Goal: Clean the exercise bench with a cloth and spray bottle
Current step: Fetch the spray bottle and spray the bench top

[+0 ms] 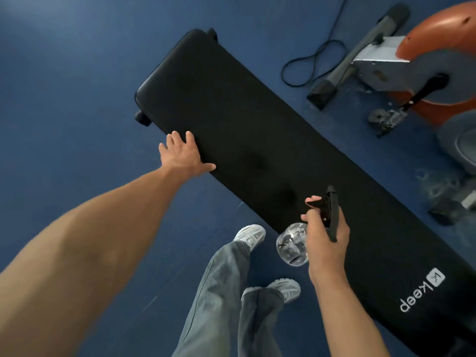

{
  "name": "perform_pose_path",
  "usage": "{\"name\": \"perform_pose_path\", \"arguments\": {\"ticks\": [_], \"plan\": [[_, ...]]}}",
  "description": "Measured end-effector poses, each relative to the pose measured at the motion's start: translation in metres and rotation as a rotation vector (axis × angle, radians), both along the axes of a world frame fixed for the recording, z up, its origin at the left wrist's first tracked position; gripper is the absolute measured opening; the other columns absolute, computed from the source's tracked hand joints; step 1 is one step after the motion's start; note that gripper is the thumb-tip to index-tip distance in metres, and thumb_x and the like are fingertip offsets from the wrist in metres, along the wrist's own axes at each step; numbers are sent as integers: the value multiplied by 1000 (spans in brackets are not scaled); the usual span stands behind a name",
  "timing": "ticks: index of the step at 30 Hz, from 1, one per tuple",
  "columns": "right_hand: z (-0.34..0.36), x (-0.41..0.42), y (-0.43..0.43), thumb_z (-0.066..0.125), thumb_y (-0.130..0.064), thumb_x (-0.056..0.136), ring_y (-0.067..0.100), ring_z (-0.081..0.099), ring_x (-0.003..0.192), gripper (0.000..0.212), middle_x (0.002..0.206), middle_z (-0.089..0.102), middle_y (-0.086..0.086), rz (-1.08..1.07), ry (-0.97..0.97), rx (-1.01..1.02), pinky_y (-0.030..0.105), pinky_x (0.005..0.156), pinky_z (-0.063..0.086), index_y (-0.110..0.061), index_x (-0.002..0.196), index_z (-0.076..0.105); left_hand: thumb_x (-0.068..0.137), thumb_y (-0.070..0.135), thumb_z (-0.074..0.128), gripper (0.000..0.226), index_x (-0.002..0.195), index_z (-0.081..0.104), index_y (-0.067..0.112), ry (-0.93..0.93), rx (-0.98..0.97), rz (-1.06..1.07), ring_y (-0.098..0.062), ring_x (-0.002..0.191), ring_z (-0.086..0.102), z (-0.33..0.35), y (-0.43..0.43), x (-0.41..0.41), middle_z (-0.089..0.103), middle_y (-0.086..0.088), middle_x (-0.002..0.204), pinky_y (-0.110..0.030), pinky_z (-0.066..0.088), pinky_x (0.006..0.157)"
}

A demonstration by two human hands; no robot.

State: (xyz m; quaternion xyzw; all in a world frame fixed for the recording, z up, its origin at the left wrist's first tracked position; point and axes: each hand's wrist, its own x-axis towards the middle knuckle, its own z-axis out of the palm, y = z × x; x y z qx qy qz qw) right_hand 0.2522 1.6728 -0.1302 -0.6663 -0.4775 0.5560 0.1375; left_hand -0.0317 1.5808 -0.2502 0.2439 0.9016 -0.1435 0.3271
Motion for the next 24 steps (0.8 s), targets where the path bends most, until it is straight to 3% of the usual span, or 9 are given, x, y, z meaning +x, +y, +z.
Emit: {"name": "perform_pose_path", "arguments": {"ticks": [4, 6, 8, 12, 15, 17, 21, 24], "plan": [[35, 71, 5, 55, -4, 94, -5, 53, 59, 28, 69, 58, -21, -137, 21, 41, 4, 56, 46, -26, 103, 70, 94, 66, 47, 81, 156, 25, 19, -25, 51, -284, -36, 153, 14, 25, -5, 33, 29, -15, 159, -54, 17, 122], [51, 108, 8, 56, -4, 94, -4, 51, 57, 29, 71, 58, -18, -194, 17, 51, 5, 54, 46, -27, 104, 71, 101, 55, 40, 61, 151, 39, 21, -82, 156, -417, -36, 146, 31, 40, -1, 72, 41, -13, 152, -51, 28, 118], [64, 148, 7, 57, -4, 94, 0, 47, 54, 31, 75, 54, -3, -240, 3, 61, 9, 53, 44, -29, 105, 71, 105, 44, 35, 45, 140, 54, 22, -215, 235, -463, -35, 130, 49, 53, 7, 123, 55, -11, 137, -49, 40, 109], [91, 227, -6, 57, -1, 94, 1, 45, 54, 31, 73, 51, 1, -383, -28, 102, 10, 51, 43, -27, 106, 70, 102, 42, 23, 50, 129, 60, 23, -504, 191, -625, -29, 117, 57, 68, 29, 247, 62, -6, 126, -44, 45, 102], [105, 283, -22, 58, 0, 94, -4, 49, 53, 27, 73, 52, -1, -546, -27, 140, 13, 54, 45, -23, 103, 70, 107, 35, 29, 42, 132, 59, 20, -707, 236, -605, -26, 119, 58, 80, 48, 349, 64, -5, 127, -40, 44, 105], [105, 317, -34, 59, 1, 94, -6, 51, 52, 30, 71, 53, -3, -641, -32, 140, 8, 52, 44, -23, 108, 70, 109, 34, 33, 39, 134, 58, 19, -821, 235, -561, -21, 121, 57, 89, 58, 414, 64, -1, 129, -33, 42, 105], [90, 381, -63, 60, -1, 95, 1, 48, 54, 30, 72, 53, -2, -776, -23, 153, 12, 54, 45, -26, 108, 69, 106, 43, 40, 33, 126, 58, 24, -991, 203, -441, -17, 95, 63, 85, 70, 529, 66, 4, 100, -39, 50, 91], [76, 422, -86, 60, -4, 96, 7, 49, 62, 28, 78, 55, 3, -851, -13, 163, 20, 60, 47, -25, 112, 69, 100, 52, 44, 37, 121, 59, 25, -1058, 161, -301, -18, 104, 65, 65, 73, 601, 68, -1, 112, -42, 51, 99]]}}
